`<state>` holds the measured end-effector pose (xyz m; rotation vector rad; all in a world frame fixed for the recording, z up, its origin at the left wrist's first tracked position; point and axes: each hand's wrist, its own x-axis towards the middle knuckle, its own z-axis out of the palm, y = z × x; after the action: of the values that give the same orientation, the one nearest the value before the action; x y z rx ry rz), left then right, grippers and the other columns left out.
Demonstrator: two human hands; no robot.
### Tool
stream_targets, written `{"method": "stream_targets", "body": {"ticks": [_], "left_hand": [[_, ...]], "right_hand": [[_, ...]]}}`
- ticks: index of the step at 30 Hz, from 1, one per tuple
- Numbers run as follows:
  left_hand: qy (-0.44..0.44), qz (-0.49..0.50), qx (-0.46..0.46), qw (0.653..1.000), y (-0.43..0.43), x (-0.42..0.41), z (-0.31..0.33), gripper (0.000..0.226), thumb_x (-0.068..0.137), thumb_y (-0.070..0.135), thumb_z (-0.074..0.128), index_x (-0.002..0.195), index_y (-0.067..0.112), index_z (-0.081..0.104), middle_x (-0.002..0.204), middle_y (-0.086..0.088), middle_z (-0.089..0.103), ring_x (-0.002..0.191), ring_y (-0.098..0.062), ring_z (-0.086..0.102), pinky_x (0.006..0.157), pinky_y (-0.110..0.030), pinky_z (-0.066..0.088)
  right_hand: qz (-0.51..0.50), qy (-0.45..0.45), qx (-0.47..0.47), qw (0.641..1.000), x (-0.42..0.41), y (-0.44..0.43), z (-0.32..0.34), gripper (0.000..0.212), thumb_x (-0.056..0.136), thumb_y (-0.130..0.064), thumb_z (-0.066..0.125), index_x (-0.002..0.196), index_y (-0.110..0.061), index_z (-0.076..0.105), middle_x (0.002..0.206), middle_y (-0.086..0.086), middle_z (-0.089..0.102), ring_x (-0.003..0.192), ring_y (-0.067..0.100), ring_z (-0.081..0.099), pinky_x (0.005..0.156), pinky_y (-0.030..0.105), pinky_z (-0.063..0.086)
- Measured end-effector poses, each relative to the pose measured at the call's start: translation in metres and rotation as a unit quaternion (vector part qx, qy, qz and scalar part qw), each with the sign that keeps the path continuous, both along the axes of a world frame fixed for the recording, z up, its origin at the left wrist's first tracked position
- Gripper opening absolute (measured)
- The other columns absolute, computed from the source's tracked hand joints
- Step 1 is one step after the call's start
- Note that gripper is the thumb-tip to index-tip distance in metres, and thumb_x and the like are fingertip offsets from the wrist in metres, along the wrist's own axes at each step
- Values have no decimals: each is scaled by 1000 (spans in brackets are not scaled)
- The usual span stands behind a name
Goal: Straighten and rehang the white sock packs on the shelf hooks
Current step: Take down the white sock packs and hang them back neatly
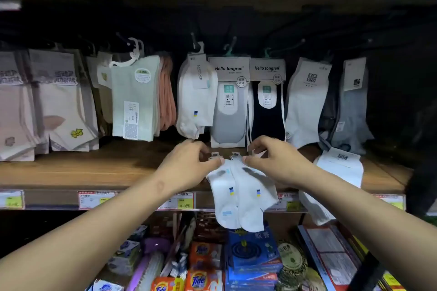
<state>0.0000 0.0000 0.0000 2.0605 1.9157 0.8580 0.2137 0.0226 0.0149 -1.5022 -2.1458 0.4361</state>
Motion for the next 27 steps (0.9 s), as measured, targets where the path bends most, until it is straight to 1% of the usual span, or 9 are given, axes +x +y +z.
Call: {"method": "stream_targets", "body": {"ticks": [3,7,10,15,19,21,23,25,27], "left_hand": [[65,31,-40,997,9,1,-6,64,76,66,56,119,19,65,122,-6,57,118,-24,51,97,-40,44],[98,44,-57,993,15,6,-10,63,76,68,56,119,23,65,124,-8,56,122,-28,45,97,-39,41],[87,50,-51,994,18,5,-11,62,73,67,59,118,25,66,126,-7,56,123,-27,44,97,-38,39],[9,41,-55,998,23,3,-12,63,59,67,70,105,23,67,115,-2,64,111,-23,55,93,-39,47],[-82,24,-44,995,18,4,-9,54,60,50,80,100,21,57,95,5,63,93,-18,60,78,-35,52],[-115,10,-32,993,14,7,-6,52,64,40,83,103,19,54,93,4,61,84,-15,59,63,-27,48],[-149,-8,-19,989,12,10,-4,50,67,31,84,104,17,52,90,1,59,77,-15,56,55,-22,42],[-198,-23,-6,980,10,13,-2,47,68,23,84,102,16,52,84,-3,55,72,-16,53,57,-23,42],[-237,-35,1,971,7,15,1,44,70,18,83,102,14,54,84,-4,53,73,-16,51,63,-27,43]], "right_hand": [[-26,-30,-42,998,-3,8,-1,49,85,-48,68,124,-17,62,120,2,66,106,21,61,82,32,47],[-35,-26,-78,996,-8,12,-1,51,82,-46,71,123,-17,62,112,-1,64,102,20,59,79,28,43],[-43,-21,-80,996,-11,13,0,48,79,-42,73,120,-18,64,103,-3,64,99,19,61,77,27,46],[-39,18,-88,995,-13,14,-2,47,76,-33,78,119,-19,65,84,-15,52,91,17,57,61,20,41],[-53,73,-83,992,-12,15,-4,55,69,-24,84,120,-17,65,87,-10,55,88,17,58,64,22,44],[-60,121,-96,986,-11,16,-6,64,62,-20,87,122,-15,65,92,-3,60,85,20,61,71,28,50],[-59,156,-112,979,-9,16,-7,68,60,-17,88,124,-13,65,88,-2,60,83,19,61,70,29,49],[-51,195,-137,970,-6,13,-6,62,63,-13,89,121,-11,67,88,-3,59,81,17,61,67,25,47],[-41,238,-161,957,-2,7,-3,35,71,-6,86,101,-12,69,86,0,64,71,14,64,58,22,51]]}}
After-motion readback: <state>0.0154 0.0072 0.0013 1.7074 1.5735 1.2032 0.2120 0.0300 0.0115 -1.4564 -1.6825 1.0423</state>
